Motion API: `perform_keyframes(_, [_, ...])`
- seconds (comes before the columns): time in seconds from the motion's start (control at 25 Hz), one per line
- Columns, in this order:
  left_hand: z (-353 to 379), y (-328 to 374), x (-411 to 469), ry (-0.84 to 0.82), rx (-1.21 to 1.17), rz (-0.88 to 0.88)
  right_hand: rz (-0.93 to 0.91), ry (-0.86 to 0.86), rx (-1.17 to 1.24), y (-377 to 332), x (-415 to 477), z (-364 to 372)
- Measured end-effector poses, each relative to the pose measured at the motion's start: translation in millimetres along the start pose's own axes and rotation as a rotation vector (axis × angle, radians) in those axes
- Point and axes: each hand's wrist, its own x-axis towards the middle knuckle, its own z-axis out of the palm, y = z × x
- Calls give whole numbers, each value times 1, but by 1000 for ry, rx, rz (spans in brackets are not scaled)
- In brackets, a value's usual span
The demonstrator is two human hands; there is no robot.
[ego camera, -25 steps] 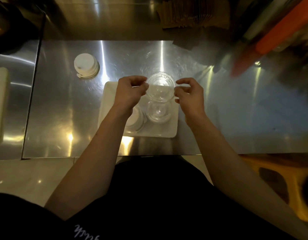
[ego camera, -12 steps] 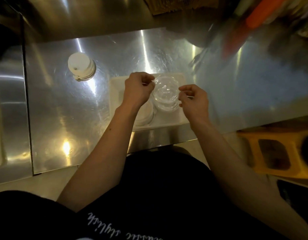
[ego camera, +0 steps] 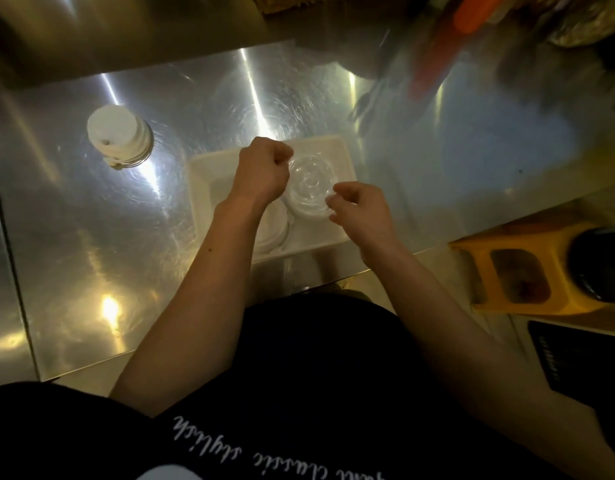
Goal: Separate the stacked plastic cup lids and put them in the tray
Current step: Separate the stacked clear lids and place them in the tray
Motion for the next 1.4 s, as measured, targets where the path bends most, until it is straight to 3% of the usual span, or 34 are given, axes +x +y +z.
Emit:
perform_keyframes(0.28, [8, -4, 9, -138, 68, -18, 49, -61, -80, 3, 5, 3])
perform_keyframes(0.68, [8, -2, 8, -201, 49, -42, 18, -62, -245, -8, -1, -2])
perform_keyframes(1.4, [8, -3, 4, -204, 75, -34, -16, -61, -315, 2, -2, 0])
